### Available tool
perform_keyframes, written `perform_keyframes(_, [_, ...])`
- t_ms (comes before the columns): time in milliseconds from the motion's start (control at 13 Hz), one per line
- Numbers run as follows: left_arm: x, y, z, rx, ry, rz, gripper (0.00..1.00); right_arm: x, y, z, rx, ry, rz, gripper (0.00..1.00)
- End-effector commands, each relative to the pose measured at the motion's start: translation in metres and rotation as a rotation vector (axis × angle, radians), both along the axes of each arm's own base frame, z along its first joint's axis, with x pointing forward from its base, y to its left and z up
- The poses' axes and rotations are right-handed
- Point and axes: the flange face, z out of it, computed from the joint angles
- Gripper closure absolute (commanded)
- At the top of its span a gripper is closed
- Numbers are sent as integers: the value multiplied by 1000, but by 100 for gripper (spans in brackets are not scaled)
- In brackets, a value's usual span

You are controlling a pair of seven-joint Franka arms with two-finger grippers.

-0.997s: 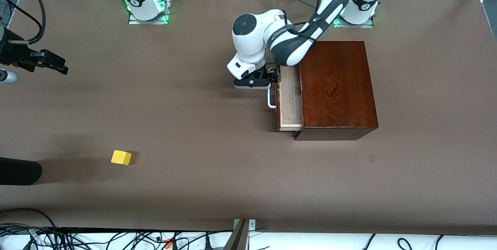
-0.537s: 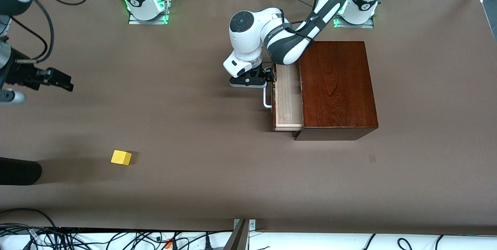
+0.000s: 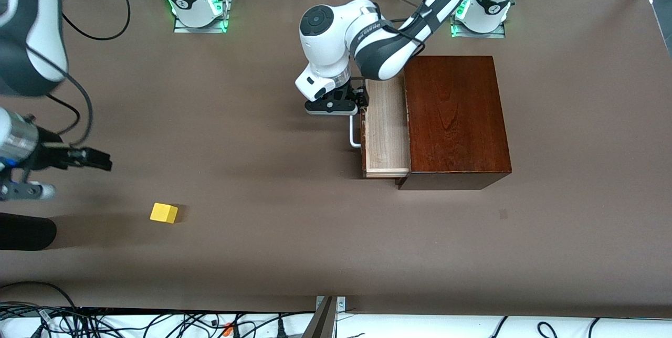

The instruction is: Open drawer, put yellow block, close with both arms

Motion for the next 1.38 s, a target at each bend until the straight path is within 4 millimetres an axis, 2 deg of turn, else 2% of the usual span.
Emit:
perform_keyframes(0, [11,7,38,52,10,-18,0,19,-2,-44,-14,29,-1,0])
perform_keyframes(77, [17,12,61,59,4,-12,0,23,-3,-63,-12,23,-2,0])
perform_keyframes(230, [24,28,107,63,0,-39,0,23,-9,-114,-3,-6,-6,0])
perform_keyframes(307, [34,47,130,54,16,-27,0,19,-13,-136,-3,-15,-11,0])
perform_keyframes(383, [47,71,146,37,44,-13,0,17,-13,-150,-2,-20,-14,0])
perform_keyframes(613, [84,158,204,-19,74,-8,0,10,-14,-188,2,-54,-25,0])
perform_keyframes(844, [117,241,216,5,101,89,0,13,-13,-225,4,-68,-24,0])
perform_keyframes(1074, [124,303,236,-12,104,0,0,15,-13,-258,5,-79,-24,0])
perform_keyframes(1304, [115,385,243,-142,117,-12,0,21,-13,-274,5,-120,-21,0])
